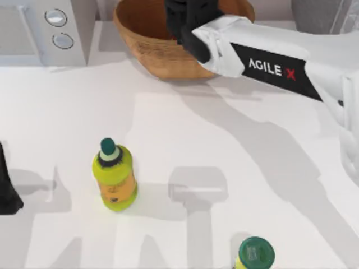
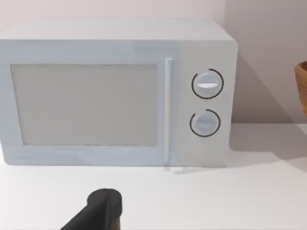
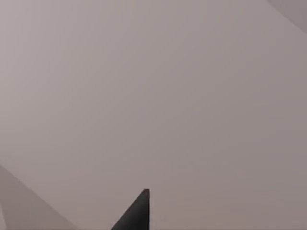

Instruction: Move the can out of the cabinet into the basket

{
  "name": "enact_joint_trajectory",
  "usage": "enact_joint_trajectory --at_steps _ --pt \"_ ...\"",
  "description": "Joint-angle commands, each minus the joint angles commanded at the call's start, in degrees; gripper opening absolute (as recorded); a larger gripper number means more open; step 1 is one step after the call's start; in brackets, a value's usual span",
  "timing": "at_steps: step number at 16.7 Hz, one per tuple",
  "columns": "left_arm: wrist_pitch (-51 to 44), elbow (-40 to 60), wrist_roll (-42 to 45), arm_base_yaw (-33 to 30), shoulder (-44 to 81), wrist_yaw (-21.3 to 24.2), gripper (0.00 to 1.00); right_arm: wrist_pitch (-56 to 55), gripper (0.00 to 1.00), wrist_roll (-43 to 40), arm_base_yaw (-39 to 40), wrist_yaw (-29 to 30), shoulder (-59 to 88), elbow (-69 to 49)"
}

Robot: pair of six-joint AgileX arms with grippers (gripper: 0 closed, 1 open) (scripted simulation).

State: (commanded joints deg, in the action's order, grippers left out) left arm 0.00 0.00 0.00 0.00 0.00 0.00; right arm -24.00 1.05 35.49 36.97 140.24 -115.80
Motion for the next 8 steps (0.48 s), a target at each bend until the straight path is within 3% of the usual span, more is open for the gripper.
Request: enact_joint_trajectory --at_steps 8 --pt "0.0 0.0 0.0 0.0 0.0 0.0 1.00 0.0 1.00 0.0 0.0 0.0 0.0 0.0"
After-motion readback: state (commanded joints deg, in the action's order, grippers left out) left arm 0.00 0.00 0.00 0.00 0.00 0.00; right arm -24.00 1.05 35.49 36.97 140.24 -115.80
